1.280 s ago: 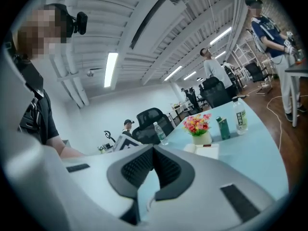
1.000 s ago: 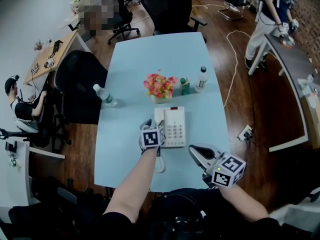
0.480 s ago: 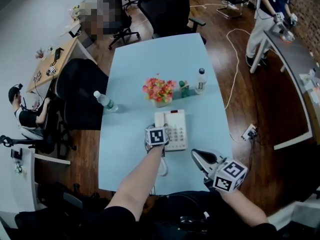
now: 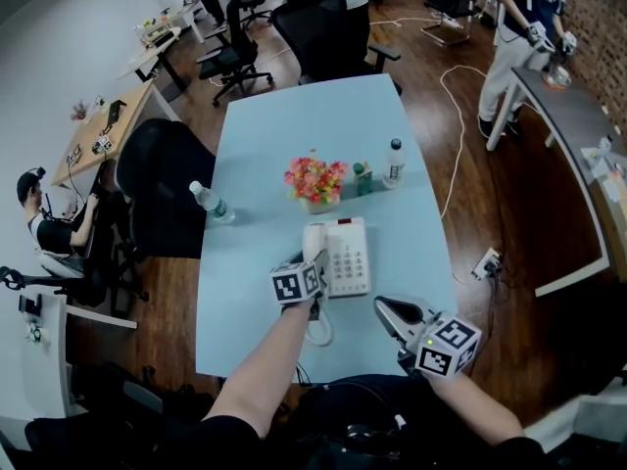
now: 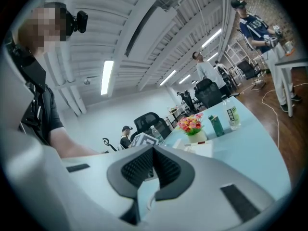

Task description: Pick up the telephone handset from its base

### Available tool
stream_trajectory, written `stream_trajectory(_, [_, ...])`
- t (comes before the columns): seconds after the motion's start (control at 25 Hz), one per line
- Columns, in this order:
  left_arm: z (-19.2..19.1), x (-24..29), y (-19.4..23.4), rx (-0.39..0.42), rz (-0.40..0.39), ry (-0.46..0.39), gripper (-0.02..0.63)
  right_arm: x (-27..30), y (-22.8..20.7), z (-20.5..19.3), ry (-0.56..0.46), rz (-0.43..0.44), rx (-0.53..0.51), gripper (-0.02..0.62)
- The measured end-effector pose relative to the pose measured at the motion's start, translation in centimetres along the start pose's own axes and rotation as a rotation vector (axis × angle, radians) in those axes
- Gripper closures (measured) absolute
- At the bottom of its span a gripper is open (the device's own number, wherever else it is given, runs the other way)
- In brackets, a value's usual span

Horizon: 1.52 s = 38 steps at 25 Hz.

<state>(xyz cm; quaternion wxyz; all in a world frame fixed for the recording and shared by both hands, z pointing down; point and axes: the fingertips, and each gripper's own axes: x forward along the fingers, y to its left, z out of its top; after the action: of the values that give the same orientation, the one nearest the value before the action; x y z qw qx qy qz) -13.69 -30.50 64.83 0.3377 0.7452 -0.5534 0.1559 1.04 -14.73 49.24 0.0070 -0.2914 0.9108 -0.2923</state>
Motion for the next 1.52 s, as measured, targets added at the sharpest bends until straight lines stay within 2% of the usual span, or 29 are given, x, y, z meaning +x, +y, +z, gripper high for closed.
stream_trajectory(0.12, [-0.2,-2.9,-0.7,-0.102,-0.128,-0.038,0.380,0.7,0.6,-0.6,0.005,0.013,0.006,0.580])
stream_trajectory(0.28, [-0.1,-8.0,-2.3,-0.233,-0.360,-0.106,0.380,2.0,1.5,-1.2,0.022,0.029,-0.002,0.580])
stream_trajectory(0.36, [0.4,-10.9,-2.3,-0.266,-0.406,-0.152,0.380,2.5,1.9,-1.4,0.033,0.030,-0.012,0.580])
stream_trajectory(0.56, [2.1,-19.0,0.5,-0.238,-0.331,-0.259,0.380,3.2,2.4,-2.1,0.055,0.017,-0.070,0.580])
stream_trajectory(0.68, [3.1,-23.2,1.1,-0.247,-0.361,-0.322,0.380,3.6,2.5,-2.6,0.073,0.007,-0.081,0.580])
stream_trajectory(0.84, [4.1,-26.9,1.2,-0.244,-0.376,-0.379,0.380,4.0,2.3,-3.2,0.091,0.007,-0.034,0.580])
stream_trajectory(1.0, [4.1,-27.5,1.2,-0.279,-0.397,-0.407,0.380,4.4,2.1,-3.9,0.124,-0.013,-0.064,0.581])
stream_trajectory(1.12, [4.1,-27.5,1.1,-0.263,-0.390,-0.397,0.380,4.6,2.1,-4.2,0.143,-0.028,-0.097,0.582])
stream_trajectory(1.32, [4.5,-27.3,0.3,-0.212,-0.382,-0.377,0.380,4.6,1.9,-4.3,0.148,-0.037,-0.091,0.582])
stream_trajectory(1.52, [3.7,-26.5,0.0,-0.234,-0.397,-0.355,0.380,4.4,2.1,-4.4,0.145,-0.032,-0.087,0.583])
